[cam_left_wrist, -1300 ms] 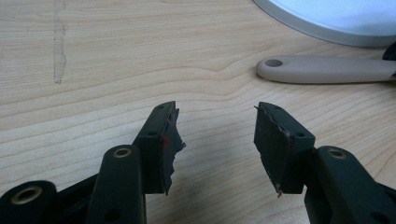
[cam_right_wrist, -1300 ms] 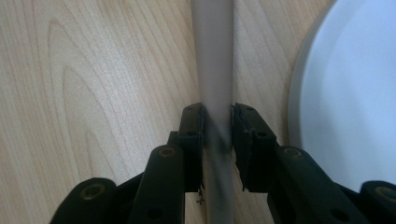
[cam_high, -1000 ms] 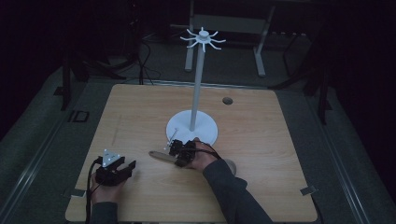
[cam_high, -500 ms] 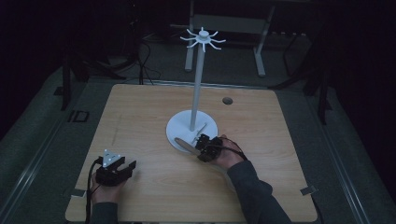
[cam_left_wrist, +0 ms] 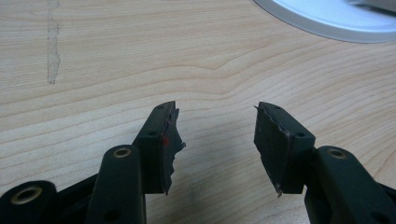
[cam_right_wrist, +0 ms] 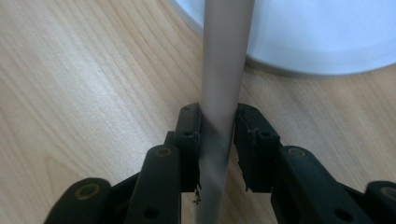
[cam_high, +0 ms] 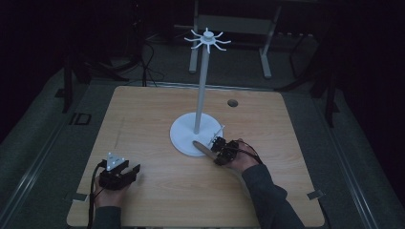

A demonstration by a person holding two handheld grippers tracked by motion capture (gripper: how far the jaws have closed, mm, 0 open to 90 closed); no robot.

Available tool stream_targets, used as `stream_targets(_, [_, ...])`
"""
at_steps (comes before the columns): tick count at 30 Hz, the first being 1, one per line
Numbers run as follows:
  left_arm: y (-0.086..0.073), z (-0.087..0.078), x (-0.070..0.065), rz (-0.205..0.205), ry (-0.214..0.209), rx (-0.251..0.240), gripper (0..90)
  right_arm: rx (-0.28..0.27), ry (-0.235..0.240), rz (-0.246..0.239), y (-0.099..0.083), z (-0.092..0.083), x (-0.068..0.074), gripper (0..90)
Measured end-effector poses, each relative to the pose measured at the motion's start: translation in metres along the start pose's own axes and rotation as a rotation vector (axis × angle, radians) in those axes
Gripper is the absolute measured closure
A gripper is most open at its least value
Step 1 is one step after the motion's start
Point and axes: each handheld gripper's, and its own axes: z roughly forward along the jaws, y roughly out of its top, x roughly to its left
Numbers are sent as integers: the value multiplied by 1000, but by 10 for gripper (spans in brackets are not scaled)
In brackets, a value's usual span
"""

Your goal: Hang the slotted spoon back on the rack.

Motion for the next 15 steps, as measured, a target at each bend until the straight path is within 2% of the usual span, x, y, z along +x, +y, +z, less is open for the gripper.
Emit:
stream_targets(2, [0,0,0,0,0,-2,492,17,6,5,2,5,-1,712])
stream_targets(4, [0,0,0,-1,0,-2,492,6,18,20,4,6,-2,718])
stream_targets(9, [0,0,1,-1,-1,-2,492,10,15,17,5,6,-2,733])
stream_targets(15, [0,0,0,-2,-2,-1,492,-13,16,11,3,3,1,736])
